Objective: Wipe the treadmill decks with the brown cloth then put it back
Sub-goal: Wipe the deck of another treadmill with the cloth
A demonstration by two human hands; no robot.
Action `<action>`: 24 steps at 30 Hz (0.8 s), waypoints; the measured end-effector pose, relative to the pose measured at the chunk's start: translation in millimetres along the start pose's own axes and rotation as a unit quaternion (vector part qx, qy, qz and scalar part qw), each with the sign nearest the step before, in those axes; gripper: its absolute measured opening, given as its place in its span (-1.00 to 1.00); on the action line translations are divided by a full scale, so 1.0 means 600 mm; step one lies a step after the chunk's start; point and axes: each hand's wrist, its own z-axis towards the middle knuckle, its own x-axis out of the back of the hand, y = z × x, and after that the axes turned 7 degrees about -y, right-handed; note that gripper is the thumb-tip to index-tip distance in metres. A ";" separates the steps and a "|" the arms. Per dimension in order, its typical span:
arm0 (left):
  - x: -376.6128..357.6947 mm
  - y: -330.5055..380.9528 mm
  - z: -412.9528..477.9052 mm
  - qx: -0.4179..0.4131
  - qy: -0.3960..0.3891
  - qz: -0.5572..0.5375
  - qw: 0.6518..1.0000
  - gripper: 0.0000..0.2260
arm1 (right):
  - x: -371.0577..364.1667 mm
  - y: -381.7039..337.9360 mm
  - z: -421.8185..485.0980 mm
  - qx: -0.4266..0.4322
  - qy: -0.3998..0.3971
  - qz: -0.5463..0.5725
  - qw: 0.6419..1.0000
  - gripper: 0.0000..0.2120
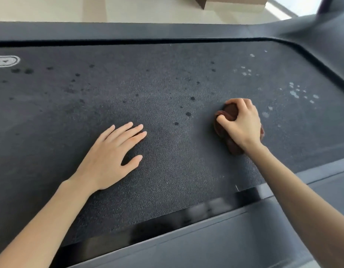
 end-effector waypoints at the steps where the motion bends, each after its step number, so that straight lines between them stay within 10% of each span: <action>1: 0.000 0.000 0.001 0.001 0.002 -0.001 1.000 -0.44 | -0.015 -0.022 0.008 0.016 -0.011 0.003 1.000 -0.62; 11: -0.008 -0.008 0.000 0.053 0.021 -0.030 0.998 -0.37 | -0.058 -0.133 -0.129 0.304 -0.171 0.020 0.937 -0.55; 20: -0.002 -0.008 0.001 0.063 0.031 -0.068 0.995 -0.41 | -0.037 -0.087 0.020 0.067 -0.061 -0.005 0.996 -0.49; 24: -0.002 -0.004 0.007 0.061 0.041 -0.081 0.994 -0.36 | -0.081 -0.156 0.010 0.149 -0.101 -0.015 0.983 -0.55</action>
